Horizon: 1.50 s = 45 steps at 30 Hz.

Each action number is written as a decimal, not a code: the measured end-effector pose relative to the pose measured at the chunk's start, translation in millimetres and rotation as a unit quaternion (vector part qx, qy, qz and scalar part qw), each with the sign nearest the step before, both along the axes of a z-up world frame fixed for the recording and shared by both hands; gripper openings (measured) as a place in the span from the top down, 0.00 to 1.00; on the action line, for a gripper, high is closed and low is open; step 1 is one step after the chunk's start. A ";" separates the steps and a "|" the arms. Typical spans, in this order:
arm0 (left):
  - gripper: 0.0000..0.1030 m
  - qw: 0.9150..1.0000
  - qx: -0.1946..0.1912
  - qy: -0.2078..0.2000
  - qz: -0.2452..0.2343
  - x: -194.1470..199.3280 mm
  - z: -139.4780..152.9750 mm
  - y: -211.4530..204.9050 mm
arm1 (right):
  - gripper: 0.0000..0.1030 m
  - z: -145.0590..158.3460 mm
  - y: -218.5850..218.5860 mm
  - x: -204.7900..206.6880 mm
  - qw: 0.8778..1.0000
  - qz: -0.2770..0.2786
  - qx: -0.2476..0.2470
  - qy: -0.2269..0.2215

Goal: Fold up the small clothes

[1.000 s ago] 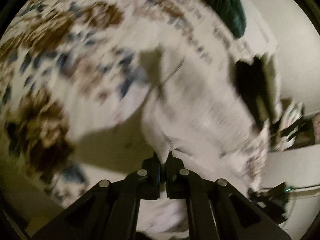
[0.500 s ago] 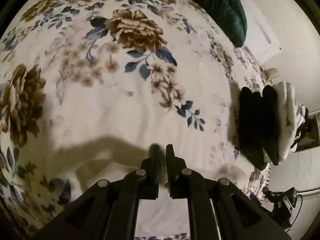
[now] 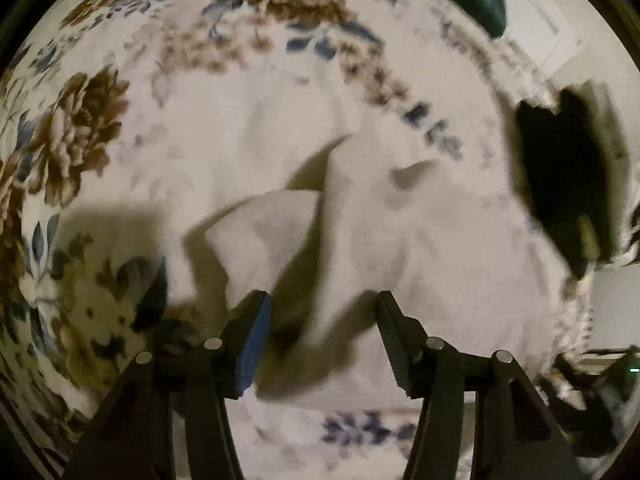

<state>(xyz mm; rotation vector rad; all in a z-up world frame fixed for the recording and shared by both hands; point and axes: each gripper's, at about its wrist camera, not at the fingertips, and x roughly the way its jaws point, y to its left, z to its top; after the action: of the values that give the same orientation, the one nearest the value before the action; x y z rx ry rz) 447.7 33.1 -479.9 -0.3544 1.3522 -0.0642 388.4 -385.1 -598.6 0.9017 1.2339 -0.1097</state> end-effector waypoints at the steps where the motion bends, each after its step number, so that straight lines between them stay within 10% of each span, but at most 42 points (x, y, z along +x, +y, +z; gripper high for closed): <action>1: 0.58 1.000 0.001 -0.004 -0.006 1.9 -3.9 -0.4 | 0.53 -3.7 1.6 2.0 1.000 0.005 0.007 -0.008; 3: 0.83 0.999 0.025 -0.025 -0.022 2.2 -3.2 0.4 | 0.94 -13.0 4.0 6.9 1.000 0.014 0.008 0.005; 12: 0.94 1.000 0.012 -0.002 -0.001 -2.1 -22.3 47.2 | 0.97 -25.4 -22.2 -21.4 0.998 -0.025 -0.026 0.053; 16: 0.89 1.000 -0.018 -0.006 0.013 -10.3 -5.3 62.8 | 0.91 -18.1 -7.9 -11.0 0.997 0.021 -0.036 0.060; 20: 0.44 0.999 -0.033 -0.025 0.025 -12.0 8.8 67.9 | 0.52 3.9 -8.2 -4.5 0.998 0.029 -0.053 0.029; 28: 0.43 0.998 -0.065 -0.022 0.010 22.1 1.5 29.9 | 0.51 -16.4 -9.4 28.5 0.998 0.039 -0.035 0.046; 29: 0.43 0.999 -0.047 -0.019 -0.005 28.4 -1.4 20.2 | 0.53 -23.2 -9.1 31.2 0.998 0.036 -0.021 0.045; 31: 0.43 0.999 -0.002 -0.005 -0.033 37.1 -13.9 5.4 | 0.90 -29.0 -9.2 32.2 0.999 0.026 -0.008 0.036; 36: 0.39 0.999 0.006 0.014 -0.037 46.6 -30.6 12.6 | 1.00 -29.7 -27.4 23.3 0.996 -0.012 -0.062 0.059; 41: 0.41 1.000 -0.002 0.005 -0.016 29.7 5.9 22.5 | 0.97 -31.9 -45.9 8.1 0.998 -0.032 -0.008 0.057; 45: 0.41 1.000 -0.018 0.012 0.016 -14.6 25.3 29.4 | 0.54 -19.2 -46.4 -17.8 0.997 -0.059 0.040 0.037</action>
<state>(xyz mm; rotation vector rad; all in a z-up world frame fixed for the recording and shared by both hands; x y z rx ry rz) 433.0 62.5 -454.6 -0.4073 1.3704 -0.0580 370.6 -431.6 -617.8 1.0484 1.2594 -0.1904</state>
